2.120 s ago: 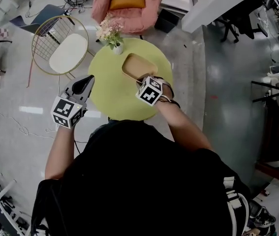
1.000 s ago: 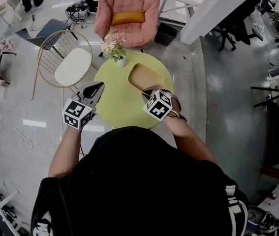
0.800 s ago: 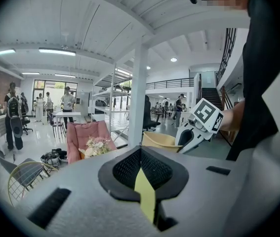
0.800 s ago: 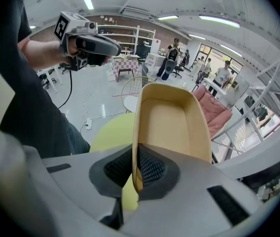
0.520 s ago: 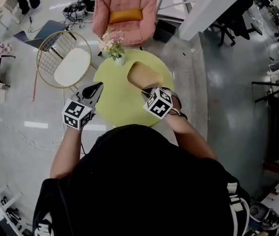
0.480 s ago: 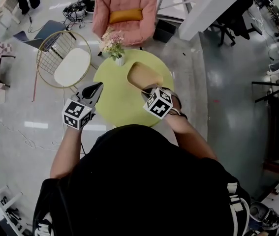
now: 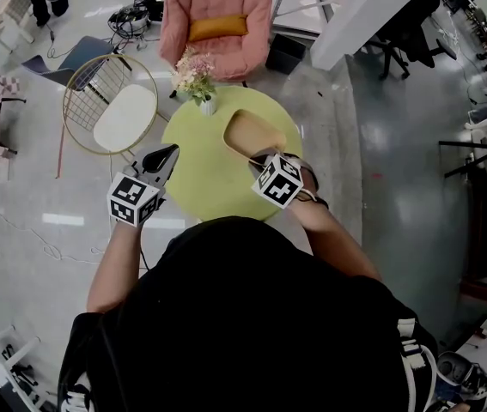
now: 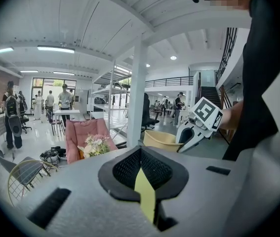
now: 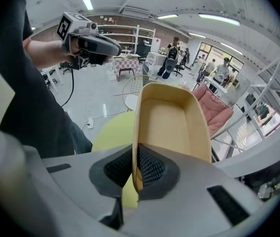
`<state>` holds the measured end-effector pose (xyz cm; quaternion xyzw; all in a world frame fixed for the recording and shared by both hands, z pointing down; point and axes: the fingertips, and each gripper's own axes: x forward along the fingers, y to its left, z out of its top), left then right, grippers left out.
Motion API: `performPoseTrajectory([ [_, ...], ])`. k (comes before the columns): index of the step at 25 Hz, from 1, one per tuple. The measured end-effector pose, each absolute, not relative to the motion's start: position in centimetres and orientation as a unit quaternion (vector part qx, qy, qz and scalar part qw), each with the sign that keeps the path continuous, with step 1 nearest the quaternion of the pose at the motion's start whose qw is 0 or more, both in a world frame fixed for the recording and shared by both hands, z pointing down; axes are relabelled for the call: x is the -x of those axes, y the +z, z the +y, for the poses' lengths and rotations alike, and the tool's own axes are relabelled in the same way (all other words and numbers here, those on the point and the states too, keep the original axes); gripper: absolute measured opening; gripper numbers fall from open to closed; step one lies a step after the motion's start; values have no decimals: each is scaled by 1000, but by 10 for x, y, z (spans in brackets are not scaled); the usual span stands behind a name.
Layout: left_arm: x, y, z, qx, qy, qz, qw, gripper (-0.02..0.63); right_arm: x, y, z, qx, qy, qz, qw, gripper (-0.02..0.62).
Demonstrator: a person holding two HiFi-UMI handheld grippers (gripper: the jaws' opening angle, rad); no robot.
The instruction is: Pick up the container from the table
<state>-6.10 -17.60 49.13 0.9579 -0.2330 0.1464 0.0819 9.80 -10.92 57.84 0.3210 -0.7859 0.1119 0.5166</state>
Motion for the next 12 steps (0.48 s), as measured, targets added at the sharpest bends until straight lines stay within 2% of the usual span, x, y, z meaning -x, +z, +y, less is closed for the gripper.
performPoseTrajectory([
  [12,57,491,-163,-959,153,-226,80,15,-94,569,-103,-316,109,-794,508,12],
])
